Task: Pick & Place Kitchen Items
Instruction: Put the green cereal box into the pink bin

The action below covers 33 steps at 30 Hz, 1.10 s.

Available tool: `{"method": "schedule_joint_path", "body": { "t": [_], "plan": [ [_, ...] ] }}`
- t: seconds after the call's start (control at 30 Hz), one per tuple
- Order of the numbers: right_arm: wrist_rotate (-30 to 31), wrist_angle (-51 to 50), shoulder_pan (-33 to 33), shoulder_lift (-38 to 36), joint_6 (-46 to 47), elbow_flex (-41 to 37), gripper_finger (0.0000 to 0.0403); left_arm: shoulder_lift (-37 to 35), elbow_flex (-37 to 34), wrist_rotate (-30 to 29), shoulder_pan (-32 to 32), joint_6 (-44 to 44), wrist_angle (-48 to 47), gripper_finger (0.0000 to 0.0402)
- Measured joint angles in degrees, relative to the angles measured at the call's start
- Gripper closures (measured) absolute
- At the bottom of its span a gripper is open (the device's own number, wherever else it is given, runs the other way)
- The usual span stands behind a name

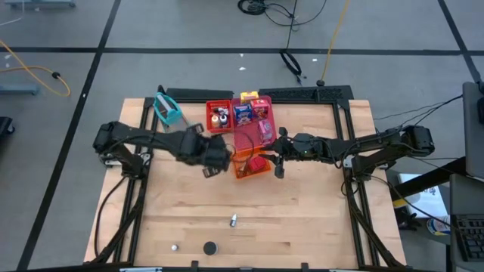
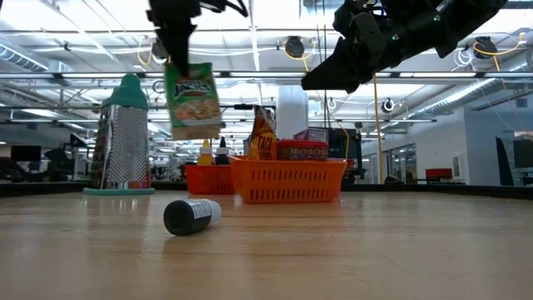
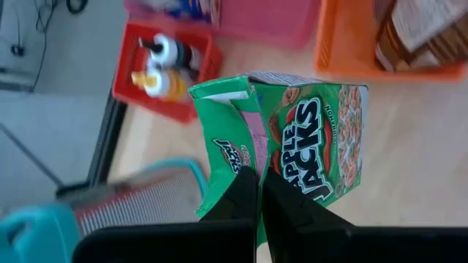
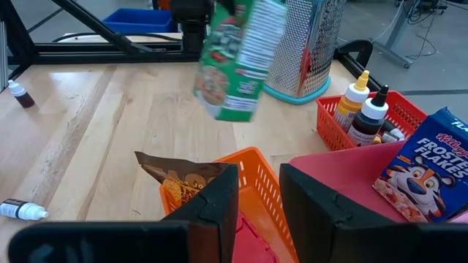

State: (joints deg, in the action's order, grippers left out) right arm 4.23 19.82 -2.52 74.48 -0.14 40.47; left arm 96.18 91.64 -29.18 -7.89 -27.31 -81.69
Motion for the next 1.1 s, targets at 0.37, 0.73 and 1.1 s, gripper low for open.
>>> {"method": "schedule_joint_path", "body": {
  "t": [0.37,0.73,1.1],
  "plan": [
    [0.0,0.0,0.0,0.0,-0.1,0.0,0.031,0.0,0.0,-1.4,9.9,22.5,17.8,0.0401],
    [0.0,0.0,0.0,0.4,-0.1,0.0,0.031,1.5,0.0,-1.8,19.2,36.1,31.1,0.0401],
    [0.1,0.1,0.0,1.1,-0.1,0.0,0.031,7.2,0.1,2.5,23.4,46.5,38.8,0.0401]
  ]
}}
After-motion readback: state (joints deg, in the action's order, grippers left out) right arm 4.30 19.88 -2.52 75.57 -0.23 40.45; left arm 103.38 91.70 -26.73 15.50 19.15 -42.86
